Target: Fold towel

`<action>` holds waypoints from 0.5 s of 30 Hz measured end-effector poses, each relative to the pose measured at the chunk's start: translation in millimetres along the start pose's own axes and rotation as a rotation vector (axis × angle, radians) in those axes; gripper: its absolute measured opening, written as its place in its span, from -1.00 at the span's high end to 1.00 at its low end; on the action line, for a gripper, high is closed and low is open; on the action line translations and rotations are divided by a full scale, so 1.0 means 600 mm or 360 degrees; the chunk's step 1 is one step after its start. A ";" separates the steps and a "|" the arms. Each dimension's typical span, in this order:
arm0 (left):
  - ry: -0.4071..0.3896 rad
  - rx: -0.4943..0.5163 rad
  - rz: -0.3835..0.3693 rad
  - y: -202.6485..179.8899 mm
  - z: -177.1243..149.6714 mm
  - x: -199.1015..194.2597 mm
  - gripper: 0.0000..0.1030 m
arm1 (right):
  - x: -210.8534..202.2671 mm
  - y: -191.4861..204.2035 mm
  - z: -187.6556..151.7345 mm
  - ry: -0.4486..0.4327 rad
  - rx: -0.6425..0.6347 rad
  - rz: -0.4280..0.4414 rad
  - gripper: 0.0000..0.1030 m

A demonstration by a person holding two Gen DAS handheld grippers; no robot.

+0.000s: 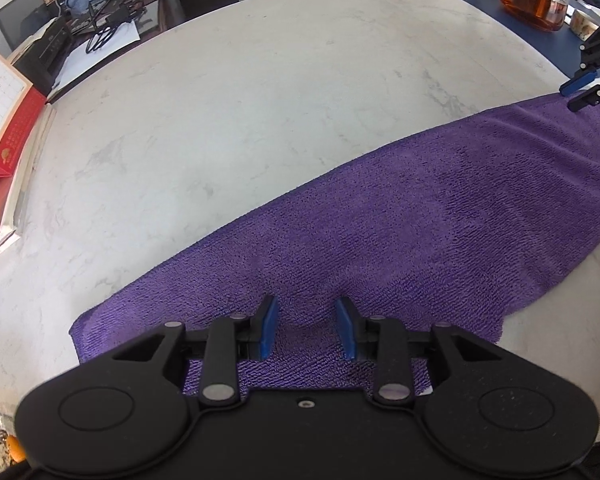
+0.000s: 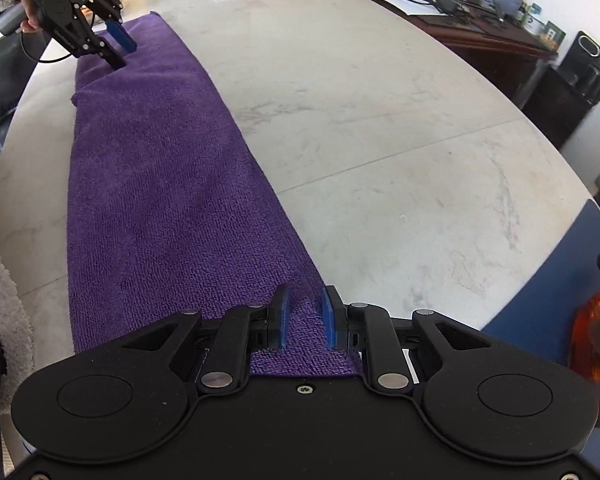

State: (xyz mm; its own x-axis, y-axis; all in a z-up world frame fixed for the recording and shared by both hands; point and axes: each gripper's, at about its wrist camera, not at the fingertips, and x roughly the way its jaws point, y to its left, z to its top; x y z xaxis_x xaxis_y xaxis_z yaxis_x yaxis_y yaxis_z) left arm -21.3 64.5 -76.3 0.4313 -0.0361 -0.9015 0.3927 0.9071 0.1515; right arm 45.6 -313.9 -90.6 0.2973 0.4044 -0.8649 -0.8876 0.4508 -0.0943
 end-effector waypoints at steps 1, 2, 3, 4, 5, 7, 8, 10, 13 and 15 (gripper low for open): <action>0.0001 -0.0004 0.0006 -0.001 0.000 0.000 0.41 | -0.001 -0.002 -0.001 -0.0003 -0.0013 0.0020 0.68; 0.0002 -0.0007 0.0012 -0.002 0.000 0.000 0.41 | -0.001 -0.003 -0.001 -0.0007 -0.0029 0.0033 0.72; 0.0002 -0.0010 0.0019 -0.003 0.000 0.000 0.41 | -0.001 -0.003 -0.001 -0.0010 -0.0050 0.0043 0.74; 0.0001 -0.0012 0.0023 -0.004 0.000 -0.001 0.41 | -0.002 -0.003 -0.002 -0.0014 -0.0073 0.0052 0.80; 0.0000 -0.0013 0.0024 -0.005 0.000 -0.001 0.41 | -0.002 -0.002 -0.002 -0.0015 -0.0090 0.0054 0.88; -0.0005 -0.0019 0.0022 -0.004 0.000 -0.001 0.40 | -0.004 0.001 -0.003 -0.0022 -0.0119 0.0049 0.92; -0.0007 -0.0026 0.0018 -0.003 -0.001 -0.001 0.40 | -0.005 0.003 -0.005 -0.0031 -0.0131 0.0041 0.93; -0.0010 -0.0039 0.0010 -0.001 -0.001 -0.001 0.40 | -0.007 0.004 -0.007 -0.0044 -0.0131 0.0027 0.94; -0.0013 -0.0030 -0.0002 0.000 -0.001 -0.001 0.40 | -0.012 0.002 -0.008 -0.0066 -0.0109 -0.0002 0.94; -0.0014 -0.0022 -0.0014 0.002 0.000 -0.001 0.40 | -0.014 0.000 -0.007 -0.0074 -0.0107 -0.0028 0.94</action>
State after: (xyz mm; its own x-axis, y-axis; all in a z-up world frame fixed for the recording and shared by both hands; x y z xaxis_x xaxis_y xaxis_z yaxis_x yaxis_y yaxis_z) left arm -21.3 65.6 -75.9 0.4349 -0.0478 -0.8992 0.3851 0.9126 0.1377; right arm 41.8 -320.6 -85.1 0.3275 0.4342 -0.8392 -0.9034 0.4042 -0.1434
